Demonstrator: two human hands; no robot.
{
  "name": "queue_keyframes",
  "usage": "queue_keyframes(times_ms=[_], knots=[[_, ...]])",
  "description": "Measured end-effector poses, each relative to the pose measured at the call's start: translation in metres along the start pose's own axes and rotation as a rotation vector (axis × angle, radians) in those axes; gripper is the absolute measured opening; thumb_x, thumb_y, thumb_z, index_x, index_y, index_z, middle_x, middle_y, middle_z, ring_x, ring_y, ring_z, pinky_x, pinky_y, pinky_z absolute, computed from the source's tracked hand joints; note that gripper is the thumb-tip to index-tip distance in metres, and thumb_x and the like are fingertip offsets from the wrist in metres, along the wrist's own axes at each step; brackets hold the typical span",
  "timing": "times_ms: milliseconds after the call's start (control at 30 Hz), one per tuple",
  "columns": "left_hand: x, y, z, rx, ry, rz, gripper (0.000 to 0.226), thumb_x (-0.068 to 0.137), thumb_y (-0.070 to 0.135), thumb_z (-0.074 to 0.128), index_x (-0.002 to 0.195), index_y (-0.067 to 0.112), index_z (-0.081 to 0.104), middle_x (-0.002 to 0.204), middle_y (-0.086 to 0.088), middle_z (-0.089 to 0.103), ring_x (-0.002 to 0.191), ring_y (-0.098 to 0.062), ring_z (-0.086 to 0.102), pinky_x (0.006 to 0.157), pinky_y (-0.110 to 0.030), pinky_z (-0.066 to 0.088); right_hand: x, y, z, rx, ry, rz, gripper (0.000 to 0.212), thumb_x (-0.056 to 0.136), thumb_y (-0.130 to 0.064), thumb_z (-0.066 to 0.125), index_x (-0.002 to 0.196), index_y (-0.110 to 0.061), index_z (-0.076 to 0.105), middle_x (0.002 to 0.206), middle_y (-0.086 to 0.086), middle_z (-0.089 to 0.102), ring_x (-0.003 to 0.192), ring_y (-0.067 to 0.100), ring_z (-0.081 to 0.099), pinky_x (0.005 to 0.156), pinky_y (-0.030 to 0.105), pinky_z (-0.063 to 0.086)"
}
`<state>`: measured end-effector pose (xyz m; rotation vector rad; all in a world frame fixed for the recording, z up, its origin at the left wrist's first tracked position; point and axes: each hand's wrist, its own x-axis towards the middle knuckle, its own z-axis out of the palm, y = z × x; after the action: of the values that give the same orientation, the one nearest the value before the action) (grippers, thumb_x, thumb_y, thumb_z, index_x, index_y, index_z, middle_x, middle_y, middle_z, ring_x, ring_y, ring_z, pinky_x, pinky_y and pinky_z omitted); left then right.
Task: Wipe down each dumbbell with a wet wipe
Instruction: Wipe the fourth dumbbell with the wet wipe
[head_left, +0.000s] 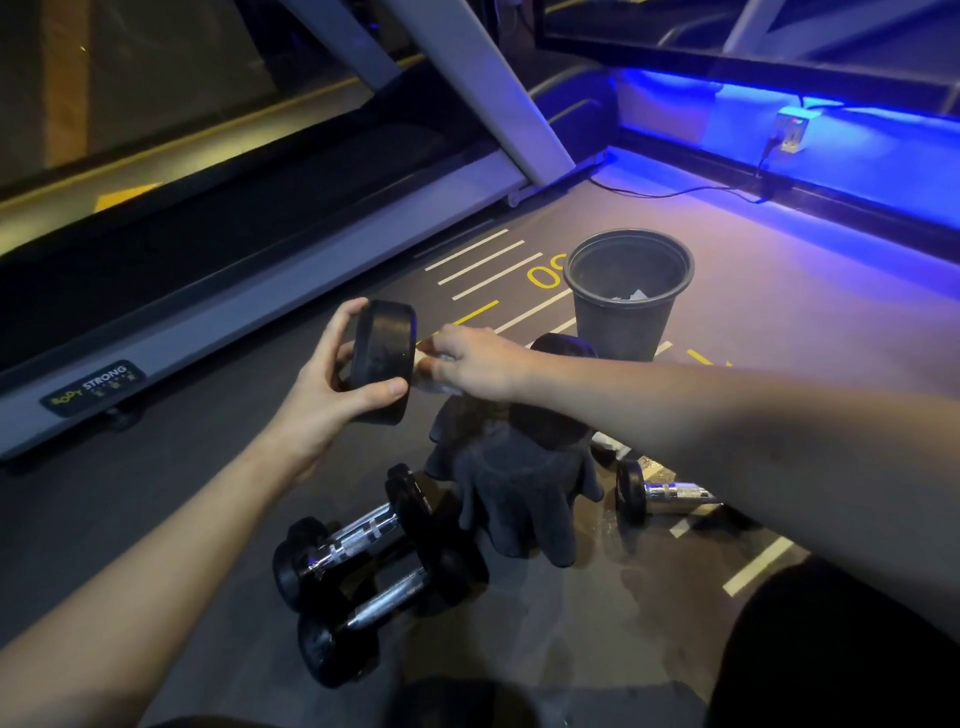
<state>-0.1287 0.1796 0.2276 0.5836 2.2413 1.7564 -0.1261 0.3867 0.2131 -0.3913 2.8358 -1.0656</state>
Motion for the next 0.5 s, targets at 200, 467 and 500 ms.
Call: queue_keyframes(times_ms=[200,467,500], knots=[[0.000,0.001,0.000,0.003,-0.015,0.010,0.092,0.058,0.032,0.085,0.138,0.053,0.044,0.121,0.006,0.066,0.108,-0.011,0.065,0.093,-0.034,0.052,-0.001,-0.001,0.002,-0.155,0.090,-0.075,0.043,0.074,-0.039,0.081,0.099,-0.009,0.064,0.097,0.003,0.047,0.087,0.021,0.050,0.070,0.026,0.030],[0.000,0.001,-0.003,0.005,-0.014,0.014,0.095,0.058,0.034,0.085,0.141,0.050,0.043,0.125,-0.002,0.064,0.111,-0.014,0.064,0.096,-0.039,0.050,-0.011,0.004,0.004,0.031,0.198,-0.115,0.035,0.072,-0.033,0.083,0.098,-0.017,0.067,0.089,-0.005,0.061,0.085,0.015,0.056,0.064,0.025,0.032],[0.000,0.001,-0.002,0.002,-0.012,0.012,0.094,0.058,0.034,0.086,0.140,0.050,0.044,0.125,-0.002,0.064,0.111,-0.014,0.064,0.096,-0.038,0.051,-0.013,0.004,0.005,0.075,0.215,-0.108,0.037,0.071,-0.032,0.083,0.102,-0.019,0.065,0.089,-0.007,0.063,0.086,0.013,0.057,0.064,0.022,0.033]])
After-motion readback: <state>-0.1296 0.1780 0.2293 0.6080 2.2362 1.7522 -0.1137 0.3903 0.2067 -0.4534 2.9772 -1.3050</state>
